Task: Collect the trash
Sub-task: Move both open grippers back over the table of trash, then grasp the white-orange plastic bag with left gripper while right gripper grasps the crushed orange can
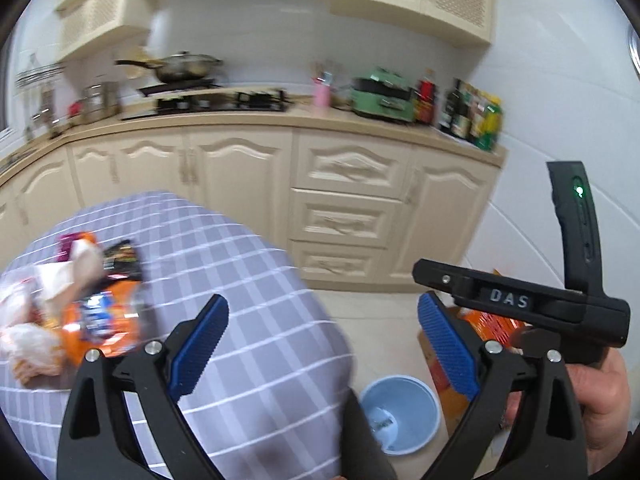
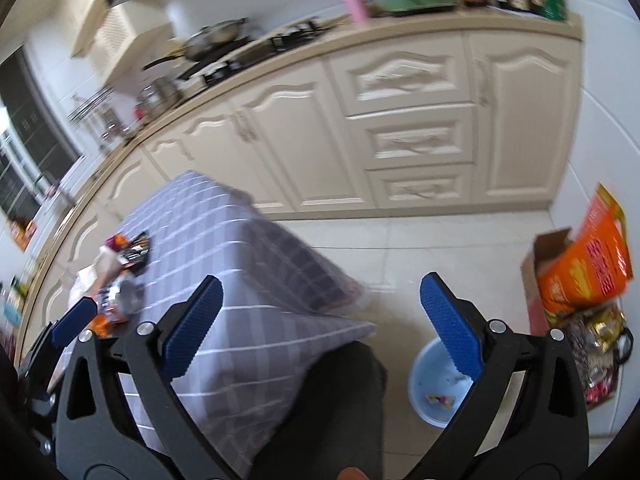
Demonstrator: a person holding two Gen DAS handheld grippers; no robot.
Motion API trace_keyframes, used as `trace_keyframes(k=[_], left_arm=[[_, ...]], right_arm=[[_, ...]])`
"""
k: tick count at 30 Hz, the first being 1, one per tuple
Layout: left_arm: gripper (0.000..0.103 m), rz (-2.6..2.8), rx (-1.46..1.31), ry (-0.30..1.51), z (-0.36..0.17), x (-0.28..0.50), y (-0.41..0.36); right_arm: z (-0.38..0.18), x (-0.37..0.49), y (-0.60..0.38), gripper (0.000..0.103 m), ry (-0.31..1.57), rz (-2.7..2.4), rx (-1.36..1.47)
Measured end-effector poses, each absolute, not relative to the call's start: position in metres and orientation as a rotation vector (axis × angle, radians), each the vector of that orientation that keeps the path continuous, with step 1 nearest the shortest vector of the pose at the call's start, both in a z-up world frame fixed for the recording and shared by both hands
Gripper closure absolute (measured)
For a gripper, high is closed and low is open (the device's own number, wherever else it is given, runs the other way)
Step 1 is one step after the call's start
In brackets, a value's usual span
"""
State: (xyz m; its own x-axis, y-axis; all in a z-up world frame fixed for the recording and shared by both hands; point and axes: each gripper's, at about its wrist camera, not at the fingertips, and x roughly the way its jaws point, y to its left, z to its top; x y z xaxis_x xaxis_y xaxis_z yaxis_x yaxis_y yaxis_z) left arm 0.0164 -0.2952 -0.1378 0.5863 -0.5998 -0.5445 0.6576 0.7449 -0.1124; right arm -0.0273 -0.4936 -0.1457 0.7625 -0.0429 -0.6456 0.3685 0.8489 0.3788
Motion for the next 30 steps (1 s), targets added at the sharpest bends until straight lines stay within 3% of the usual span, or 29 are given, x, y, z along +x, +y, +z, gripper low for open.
trace_keyframes(k=[16, 24, 30], left_arm=[[0.007, -0.325, -0.028, 0.563, -0.136, 0.056, -0.100], [0.007, -0.206, -0.018, 0.635, -0.167, 0.087, -0.043], [0.007, -0.274, 0.148, 0.708, -0.187, 0.114, -0.036]], right_arm=[[-0.121, 0.052, -0.334, 0.006, 0.721, 0.035, 0.285], [-0.136, 0.082, -0.285, 0.006, 0.785, 0.103, 0.231], [-0.144, 0.099, -0.265, 0.006, 0.819, 0.128, 0.218]])
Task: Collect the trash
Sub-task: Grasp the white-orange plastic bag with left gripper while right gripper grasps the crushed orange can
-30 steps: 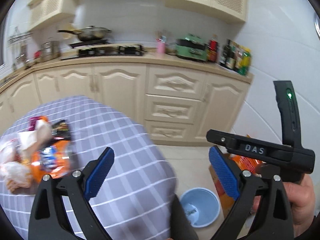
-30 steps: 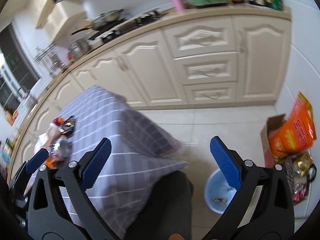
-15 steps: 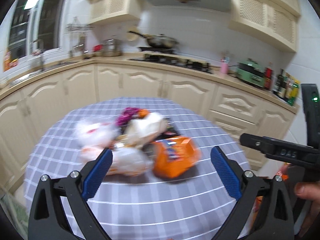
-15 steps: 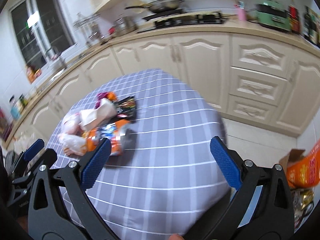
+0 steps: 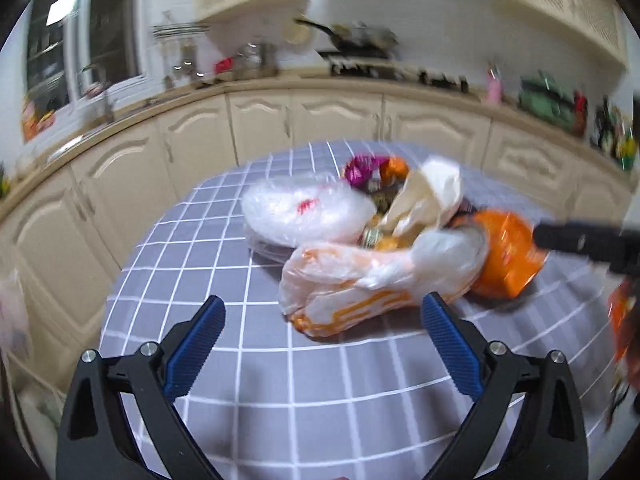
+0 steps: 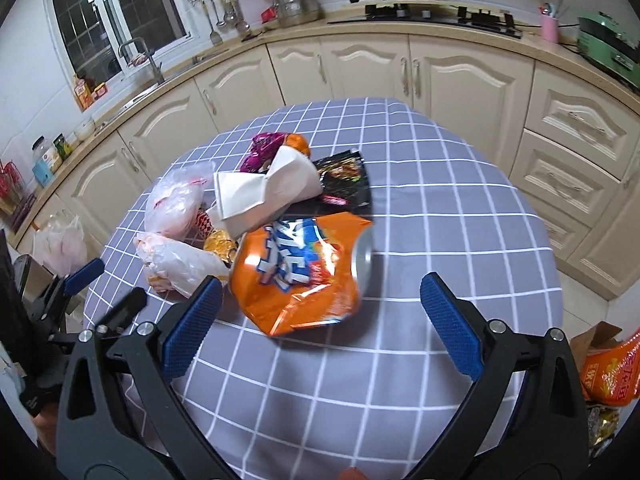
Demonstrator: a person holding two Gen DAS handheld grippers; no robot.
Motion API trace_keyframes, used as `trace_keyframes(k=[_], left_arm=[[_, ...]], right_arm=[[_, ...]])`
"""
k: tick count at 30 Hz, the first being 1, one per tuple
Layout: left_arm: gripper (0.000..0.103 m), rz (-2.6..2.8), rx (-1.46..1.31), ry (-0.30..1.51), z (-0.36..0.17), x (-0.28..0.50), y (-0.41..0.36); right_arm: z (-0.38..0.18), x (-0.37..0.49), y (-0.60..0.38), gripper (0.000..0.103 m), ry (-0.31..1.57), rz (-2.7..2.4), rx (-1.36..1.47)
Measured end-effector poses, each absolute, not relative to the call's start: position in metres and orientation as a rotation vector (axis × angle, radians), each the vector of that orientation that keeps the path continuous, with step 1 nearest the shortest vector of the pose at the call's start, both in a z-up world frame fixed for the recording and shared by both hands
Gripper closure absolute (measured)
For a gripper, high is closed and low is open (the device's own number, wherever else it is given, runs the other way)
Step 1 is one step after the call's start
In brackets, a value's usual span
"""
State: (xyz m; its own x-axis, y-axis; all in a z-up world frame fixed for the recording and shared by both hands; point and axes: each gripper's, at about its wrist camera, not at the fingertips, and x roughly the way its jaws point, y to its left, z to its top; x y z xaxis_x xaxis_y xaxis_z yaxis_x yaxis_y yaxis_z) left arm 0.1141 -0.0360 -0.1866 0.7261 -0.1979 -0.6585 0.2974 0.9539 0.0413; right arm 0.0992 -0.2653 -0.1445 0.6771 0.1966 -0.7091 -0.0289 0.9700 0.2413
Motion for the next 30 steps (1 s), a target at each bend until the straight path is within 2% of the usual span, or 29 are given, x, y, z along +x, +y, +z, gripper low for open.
trace_keyframes(k=[9, 10, 11, 12, 13, 14, 15, 17, 18, 19, 23, 24, 25, 26, 27, 30], left_arm=[[0.007, -0.380, 0.195, 0.793, -0.198, 0.152, -0.050], [0.011, -0.394, 0.199, 0.790, -0.199, 0.151, -0.053], [0.031, -0.413, 0.208, 0.784, -0.198, 0.149, -0.056], [0.041, -0.425, 0.206, 0.789, -0.199, 0.149, -0.059], [0.045, -0.427, 0.198, 0.794, -0.200, 0.149, -0.059], [0.051, -0.425, 0.194, 0.792, -0.199, 0.147, -0.061], [0.055, -0.427, 0.192, 0.791, -0.199, 0.146, -0.061], [0.061, -0.429, 0.187, 0.790, -0.199, 0.143, -0.062], [0.062, -0.428, 0.190, 0.786, -0.198, 0.140, -0.063], [0.065, -0.426, 0.191, 0.784, -0.198, 0.138, -0.064], [0.066, -0.431, 0.164, 0.781, -0.197, 0.127, -0.062], [0.066, -0.430, 0.160, 0.780, -0.196, 0.123, -0.063], [0.066, -0.426, 0.158, 0.777, -0.196, 0.121, -0.062], [0.066, -0.424, 0.153, 0.775, -0.196, 0.119, -0.061], [0.066, -0.420, 0.147, 0.773, -0.195, 0.117, -0.061], [0.066, -0.398, 0.132, 0.767, -0.194, 0.110, -0.058]], right_arm=[[-0.161, 0.128, -0.250, 0.006, 0.877, 0.127, 0.179], [-0.162, 0.129, -0.250, 0.006, 0.877, 0.129, 0.177], [-0.164, 0.131, -0.249, 0.006, 0.875, 0.133, 0.176], [-0.166, 0.131, -0.250, 0.007, 0.871, 0.142, 0.182], [-0.168, 0.131, -0.250, 0.016, 0.864, 0.157, 0.190], [-0.169, 0.129, -0.250, 0.019, 0.864, 0.161, 0.194], [-0.171, 0.128, -0.251, 0.024, 0.865, 0.161, 0.196], [-0.174, 0.124, -0.254, 0.028, 0.864, 0.175, 0.201], [-0.174, 0.122, -0.256, 0.041, 0.863, 0.175, 0.205], [-0.175, 0.120, -0.260, 0.074, 0.866, 0.155, 0.206], [-0.178, 0.113, -0.277, 0.073, 0.866, 0.154, 0.251], [-0.177, 0.113, -0.280, 0.064, 0.869, 0.155, 0.265], [-0.175, 0.111, -0.282, 0.034, 0.861, 0.155, 0.281], [-0.171, 0.109, -0.284, 0.023, 0.839, 0.149, 0.288], [-0.167, 0.107, -0.284, 0.016, 0.823, 0.142, 0.287], [-0.154, 0.110, -0.277, 0.011, 0.803, 0.138, 0.264]])
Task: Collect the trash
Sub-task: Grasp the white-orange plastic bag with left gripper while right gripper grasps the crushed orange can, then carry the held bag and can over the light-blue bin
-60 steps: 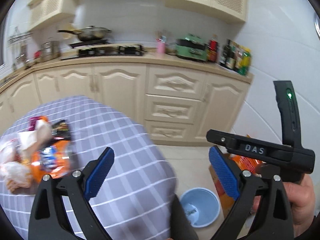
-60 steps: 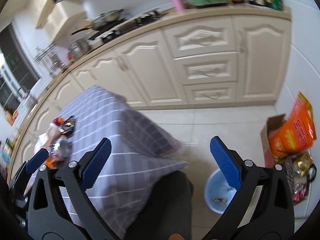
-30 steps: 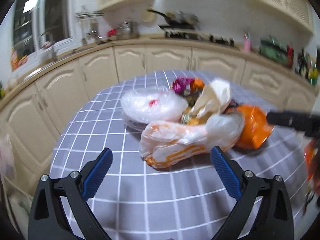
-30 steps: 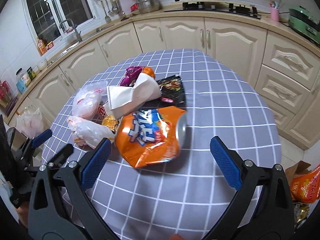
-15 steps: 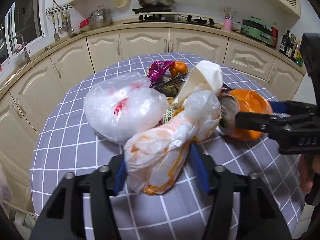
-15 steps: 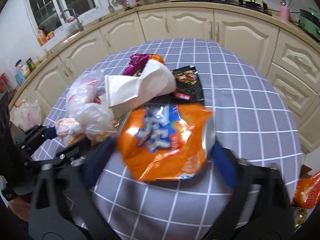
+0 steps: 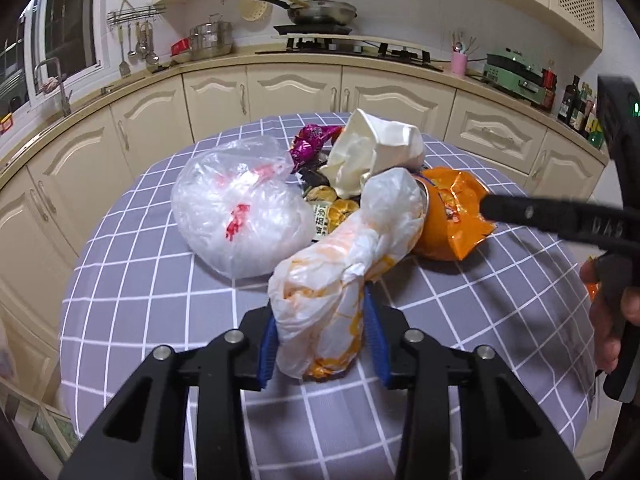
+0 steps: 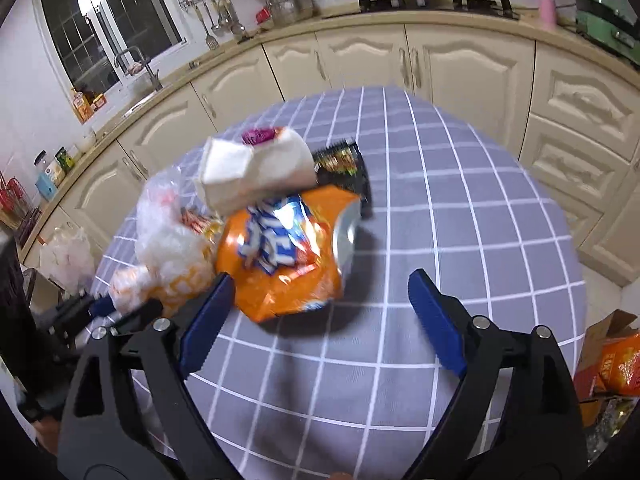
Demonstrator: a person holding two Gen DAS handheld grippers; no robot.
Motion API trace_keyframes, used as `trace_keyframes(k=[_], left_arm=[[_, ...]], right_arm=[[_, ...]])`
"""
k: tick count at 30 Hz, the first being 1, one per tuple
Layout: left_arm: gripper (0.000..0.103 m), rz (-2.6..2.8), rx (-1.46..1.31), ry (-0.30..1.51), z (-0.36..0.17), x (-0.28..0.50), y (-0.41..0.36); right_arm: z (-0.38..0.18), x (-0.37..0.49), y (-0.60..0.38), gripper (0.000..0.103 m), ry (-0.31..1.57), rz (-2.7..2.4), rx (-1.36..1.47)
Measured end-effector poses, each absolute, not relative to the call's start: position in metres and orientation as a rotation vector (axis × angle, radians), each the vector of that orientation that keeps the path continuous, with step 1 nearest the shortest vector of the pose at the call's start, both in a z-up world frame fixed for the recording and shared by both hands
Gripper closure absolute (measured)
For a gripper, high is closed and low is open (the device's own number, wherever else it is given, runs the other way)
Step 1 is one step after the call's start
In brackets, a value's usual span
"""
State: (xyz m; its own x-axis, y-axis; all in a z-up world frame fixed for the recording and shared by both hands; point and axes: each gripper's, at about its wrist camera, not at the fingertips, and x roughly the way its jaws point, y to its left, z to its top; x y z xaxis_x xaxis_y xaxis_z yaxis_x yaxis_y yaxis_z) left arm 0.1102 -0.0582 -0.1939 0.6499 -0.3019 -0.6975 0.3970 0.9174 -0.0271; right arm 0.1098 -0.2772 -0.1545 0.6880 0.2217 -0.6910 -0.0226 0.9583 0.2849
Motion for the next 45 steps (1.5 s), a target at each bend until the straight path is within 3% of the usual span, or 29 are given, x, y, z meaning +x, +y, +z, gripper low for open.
trace_keyframes(k=[11, 13, 25, 34, 45], left_arm=[[0.066, -0.311, 0.066, 0.768, -0.198, 0.094, -0.034], [0.066, -0.311, 0.066, 0.768, -0.199, 0.094, -0.034], [0.066, -0.338, 0.029, 0.736, -0.188, 0.085, -0.044], [0.066, -0.384, 0.038, 0.738, -0.187, 0.083, -0.070], [0.066, -0.374, 0.007, 0.725, -0.180, 0.080, -0.068]], right_arm=[[-0.172, 0.154, -0.238, 0.009, 0.889, 0.109, 0.183], [-0.176, 0.155, -0.237, 0.014, 0.884, 0.126, 0.193], [-0.162, 0.108, -0.276, 0.021, 0.813, 0.160, 0.253], [-0.173, 0.105, -0.278, 0.018, 0.869, 0.127, 0.215], [-0.165, 0.081, -0.296, 0.023, 0.800, 0.173, 0.270]])
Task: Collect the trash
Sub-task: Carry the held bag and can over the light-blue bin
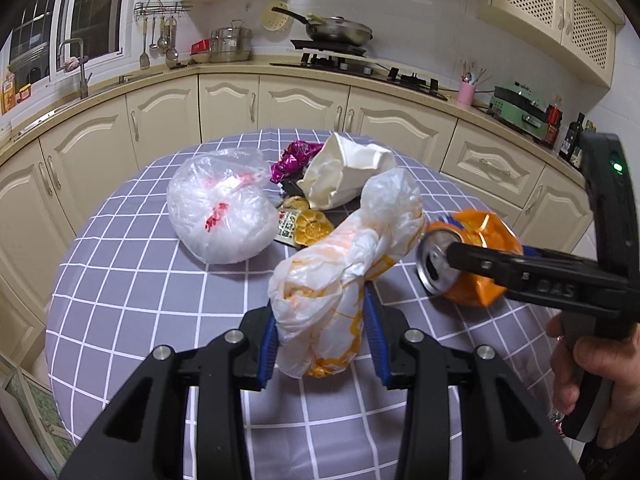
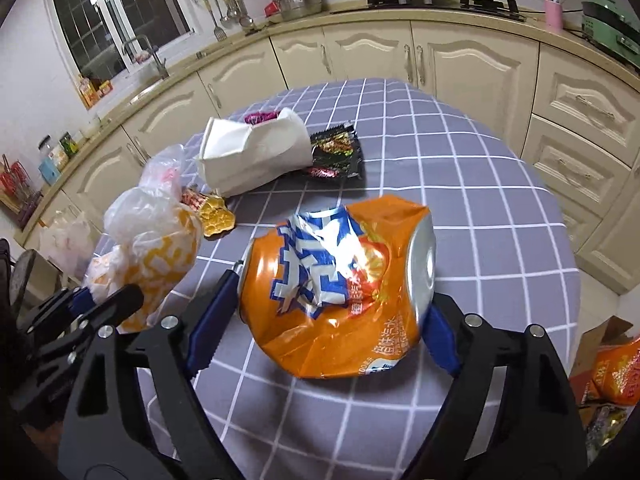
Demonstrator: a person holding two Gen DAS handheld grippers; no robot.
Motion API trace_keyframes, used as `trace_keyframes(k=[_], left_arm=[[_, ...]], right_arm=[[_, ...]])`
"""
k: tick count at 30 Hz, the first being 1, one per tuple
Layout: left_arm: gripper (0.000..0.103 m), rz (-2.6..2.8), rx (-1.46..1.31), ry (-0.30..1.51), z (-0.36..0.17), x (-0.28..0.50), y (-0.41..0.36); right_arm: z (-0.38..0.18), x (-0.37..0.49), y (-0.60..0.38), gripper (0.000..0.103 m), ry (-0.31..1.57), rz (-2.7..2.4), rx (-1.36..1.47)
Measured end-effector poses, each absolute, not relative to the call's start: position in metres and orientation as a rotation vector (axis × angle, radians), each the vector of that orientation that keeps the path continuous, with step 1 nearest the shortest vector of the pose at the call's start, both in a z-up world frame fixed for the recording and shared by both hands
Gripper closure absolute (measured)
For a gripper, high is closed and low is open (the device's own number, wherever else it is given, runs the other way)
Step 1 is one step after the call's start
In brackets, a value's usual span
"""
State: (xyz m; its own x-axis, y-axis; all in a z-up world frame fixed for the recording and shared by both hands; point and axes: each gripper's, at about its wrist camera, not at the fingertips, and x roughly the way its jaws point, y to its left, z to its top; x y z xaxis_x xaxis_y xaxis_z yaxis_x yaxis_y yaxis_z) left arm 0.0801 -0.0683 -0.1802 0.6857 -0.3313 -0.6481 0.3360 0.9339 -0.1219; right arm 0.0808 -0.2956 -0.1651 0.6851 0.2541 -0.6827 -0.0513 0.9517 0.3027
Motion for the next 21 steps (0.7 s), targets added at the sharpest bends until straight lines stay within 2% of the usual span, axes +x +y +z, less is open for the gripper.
trace_keyframes(k=[14, 21], left_arm=[[0.066, -0.477, 0.003, 0.691, -0.160, 0.073, -0.124], [0.066, -0.630, 0.050, 0.669, -0.147, 0.054, -0.202]], right_arm=[[-0.139, 0.028, -0.382, 0.024, 0.697, 0.096, 0.395], [-0.139, -0.033, -0.470, 0.024, 0.632, -0.094, 0.491]])
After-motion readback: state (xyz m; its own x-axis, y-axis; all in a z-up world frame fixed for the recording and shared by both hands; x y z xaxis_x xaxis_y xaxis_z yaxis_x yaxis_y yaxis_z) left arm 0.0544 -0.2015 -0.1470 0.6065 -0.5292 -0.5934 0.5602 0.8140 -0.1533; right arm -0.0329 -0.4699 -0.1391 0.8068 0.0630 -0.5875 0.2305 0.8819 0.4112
